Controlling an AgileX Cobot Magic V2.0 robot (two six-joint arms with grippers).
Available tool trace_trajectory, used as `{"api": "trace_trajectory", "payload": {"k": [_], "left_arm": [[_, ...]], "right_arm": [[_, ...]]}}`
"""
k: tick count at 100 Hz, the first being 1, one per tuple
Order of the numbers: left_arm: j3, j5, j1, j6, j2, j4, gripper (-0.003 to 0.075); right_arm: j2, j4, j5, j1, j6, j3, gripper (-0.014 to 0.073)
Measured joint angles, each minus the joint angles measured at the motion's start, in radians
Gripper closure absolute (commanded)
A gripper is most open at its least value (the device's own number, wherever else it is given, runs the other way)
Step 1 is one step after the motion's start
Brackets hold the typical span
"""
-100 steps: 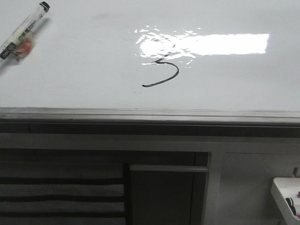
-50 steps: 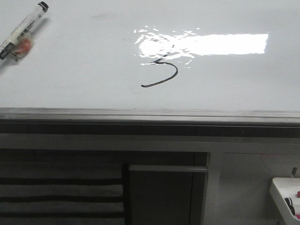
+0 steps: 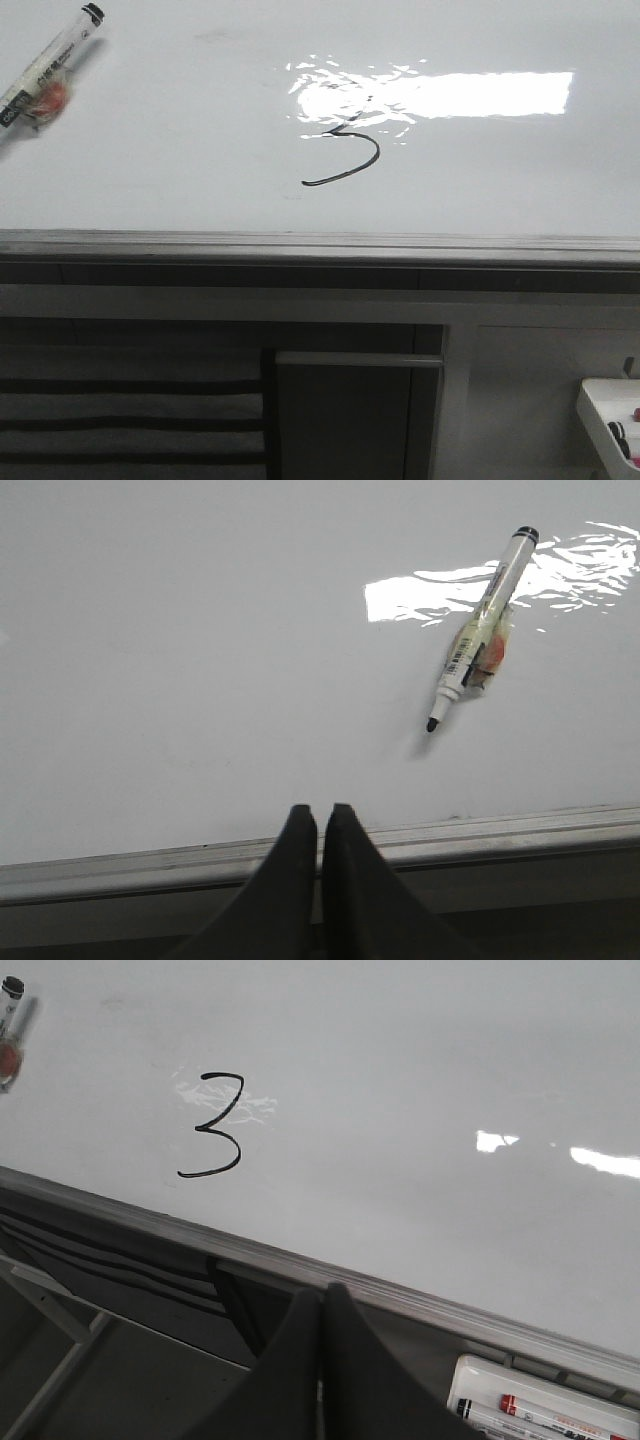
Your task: Write number 3 on whiteboard
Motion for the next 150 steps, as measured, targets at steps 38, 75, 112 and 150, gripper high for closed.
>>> {"api": "trace_trajectory", "payload": {"k": [38, 75, 112, 150], "left_arm": [[0.000, 0.000, 0.000, -0.004, 0.000, 0.000, 0.0739], [0.000, 0.000, 0.000, -0.006, 0.000, 0.000, 0.0739], [0.000, -0.003, 0.000, -0.006, 0.000, 0.000, 0.0739], [0.000, -0.007, 0.000, -0.006, 0.000, 0.000, 0.0739]], "right_arm": [[-0.085, 0.002, -0.027, -0.002, 0.000, 0.052, 0.0672], [-0.520, 0.007, -0.298, -0.016, 0.000, 0.439, 0.0672], [-0.537, -0.132, -0.579, -0.016, 0.109, 0.688, 0.0672], [-0.537, -0.533, -0.695, -0.016, 0.568, 0.714, 0.0672]]}}
